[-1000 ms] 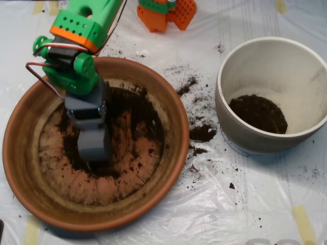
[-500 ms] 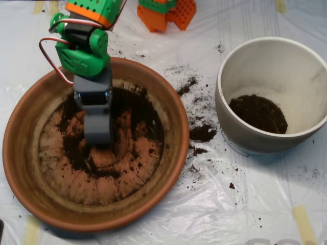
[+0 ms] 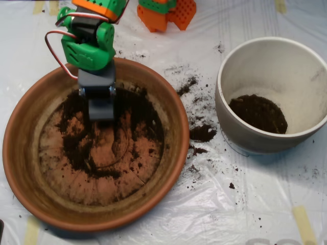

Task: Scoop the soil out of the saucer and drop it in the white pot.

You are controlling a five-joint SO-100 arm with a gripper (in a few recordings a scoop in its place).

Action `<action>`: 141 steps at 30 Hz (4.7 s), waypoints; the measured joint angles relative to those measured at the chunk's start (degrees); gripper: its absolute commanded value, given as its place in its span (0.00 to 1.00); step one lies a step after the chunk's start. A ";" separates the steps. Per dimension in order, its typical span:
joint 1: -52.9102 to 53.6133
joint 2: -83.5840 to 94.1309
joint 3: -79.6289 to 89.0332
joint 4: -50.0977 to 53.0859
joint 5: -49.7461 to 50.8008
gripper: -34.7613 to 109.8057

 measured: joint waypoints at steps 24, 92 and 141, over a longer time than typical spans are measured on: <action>-25.31 24.87 -13.89 24.61 24.08 0.24; -47.90 7.12 -49.75 36.39 36.39 0.56; -1.76 -10.28 -14.06 11.60 25.66 0.67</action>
